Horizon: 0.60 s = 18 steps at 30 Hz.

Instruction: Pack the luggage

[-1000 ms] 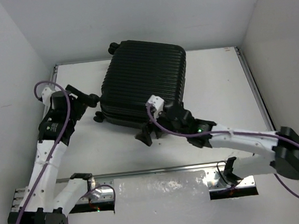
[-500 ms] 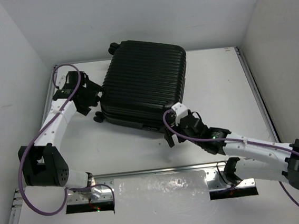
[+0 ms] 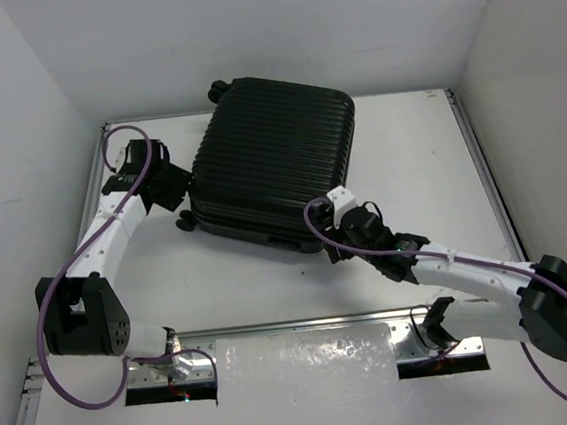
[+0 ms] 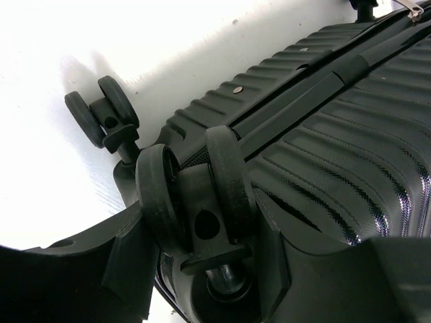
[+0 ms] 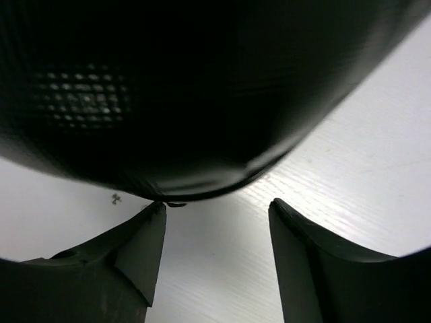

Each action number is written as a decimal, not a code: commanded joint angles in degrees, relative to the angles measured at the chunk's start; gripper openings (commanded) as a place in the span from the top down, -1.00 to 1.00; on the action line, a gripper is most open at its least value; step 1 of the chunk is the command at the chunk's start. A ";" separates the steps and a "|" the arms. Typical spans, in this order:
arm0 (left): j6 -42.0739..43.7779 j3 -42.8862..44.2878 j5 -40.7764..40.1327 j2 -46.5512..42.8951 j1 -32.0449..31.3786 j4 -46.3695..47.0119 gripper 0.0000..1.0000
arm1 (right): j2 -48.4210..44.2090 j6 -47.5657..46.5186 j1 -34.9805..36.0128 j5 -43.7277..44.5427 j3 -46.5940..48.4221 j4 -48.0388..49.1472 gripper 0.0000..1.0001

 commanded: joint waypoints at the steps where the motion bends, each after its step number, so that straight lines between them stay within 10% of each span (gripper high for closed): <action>1: 3.76 -0.39 3.28 1.93 -0.23 1.73 1.00 | 2.14 -0.93 0.12 -4.92 2.19 5.25 -0.15; 8: 4.91 -1.79 4.50 1.93 -0.23 3.75 1.00 | 4.69 0.74 0.12 -8.71 -0.10 15.17 0.01; 18: 6.75 -3.03 5.04 1.40 -0.23 5.95 1.00 | 6.72 4.44 0.03 -5.55 -7.91 35.03 0.79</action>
